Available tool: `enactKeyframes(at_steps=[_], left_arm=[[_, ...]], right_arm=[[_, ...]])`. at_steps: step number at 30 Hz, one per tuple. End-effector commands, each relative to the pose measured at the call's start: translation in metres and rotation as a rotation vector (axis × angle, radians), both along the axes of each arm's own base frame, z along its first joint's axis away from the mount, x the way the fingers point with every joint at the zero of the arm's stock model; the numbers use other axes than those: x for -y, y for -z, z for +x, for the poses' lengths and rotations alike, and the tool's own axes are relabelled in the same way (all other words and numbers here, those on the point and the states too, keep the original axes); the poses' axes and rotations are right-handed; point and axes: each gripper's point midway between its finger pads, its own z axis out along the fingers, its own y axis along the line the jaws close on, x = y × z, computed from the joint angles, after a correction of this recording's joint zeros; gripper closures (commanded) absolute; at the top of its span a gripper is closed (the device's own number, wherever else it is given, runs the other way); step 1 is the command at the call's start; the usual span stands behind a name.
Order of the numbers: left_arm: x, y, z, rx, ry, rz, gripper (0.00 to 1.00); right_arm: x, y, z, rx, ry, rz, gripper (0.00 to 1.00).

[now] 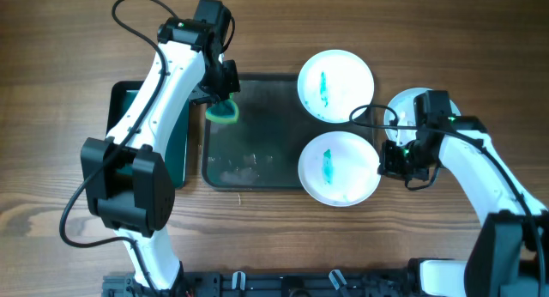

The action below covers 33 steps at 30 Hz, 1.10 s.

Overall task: Clean dirty plates on tray and stack at the side
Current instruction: 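Move the right gripper back to grasp the lower-right plate, then scrub the lower-right plate with the sponge in the left gripper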

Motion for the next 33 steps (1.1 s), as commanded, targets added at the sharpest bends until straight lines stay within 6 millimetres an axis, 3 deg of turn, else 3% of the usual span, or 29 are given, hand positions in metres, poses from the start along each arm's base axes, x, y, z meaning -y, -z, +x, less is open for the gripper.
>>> enactKeyframes(at_steps=[1, 3, 7, 9, 13, 18, 22, 26, 31, 33], left_arm=[[0.006, -0.013, 0.004, 0.038, 0.011, -0.018, 0.96], [0.006, -0.013, 0.005, 0.041, 0.011, -0.019, 0.96], [0.006, -0.013, 0.004, 0.041, 0.012, -0.019, 0.96], [0.006, -0.013, 0.004, 0.041, 0.012, -0.019, 0.96], [0.006, -0.013, 0.004, 0.041, 0.012, -0.019, 0.96], [0.006, -0.013, 0.004, 0.041, 0.012, -0.019, 0.96], [0.006, -0.013, 0.004, 0.041, 0.012, -0.019, 0.96], [0.006, -0.013, 0.004, 0.041, 0.012, -0.019, 0.96], [0.006, -0.013, 0.005, 0.042, 0.012, -0.02, 0.96], [0.006, -0.013, 0.004, 0.041, 0.012, -0.019, 0.96]], right_arm=[[-0.022, -0.021, 0.011, 0.048, 0.033, 0.081, 0.96], [-0.037, -0.022, 0.019, 0.065, 0.06, 0.092, 0.96], [-0.1, -0.029, 0.045, 0.17, 0.131, 0.118, 0.96], [-0.122, -0.029, 0.054, 0.238, 0.166, 0.084, 0.96], [-0.162, -0.016, 0.059, 0.279, 0.159, 0.09, 0.96], [-0.182, 0.006, 0.073, 0.272, 0.119, 0.133, 0.96], [-0.184, -0.009, 0.073, 0.24, 0.031, 0.095, 0.89], [-0.168, -0.021, 0.069, 0.186, 0.007, 0.017, 0.82], [-0.155, 0.014, 0.057, 0.081, 0.008, -0.07, 0.79], [-0.17, 0.036, 0.052, 0.016, -0.035, -0.008, 0.79]])
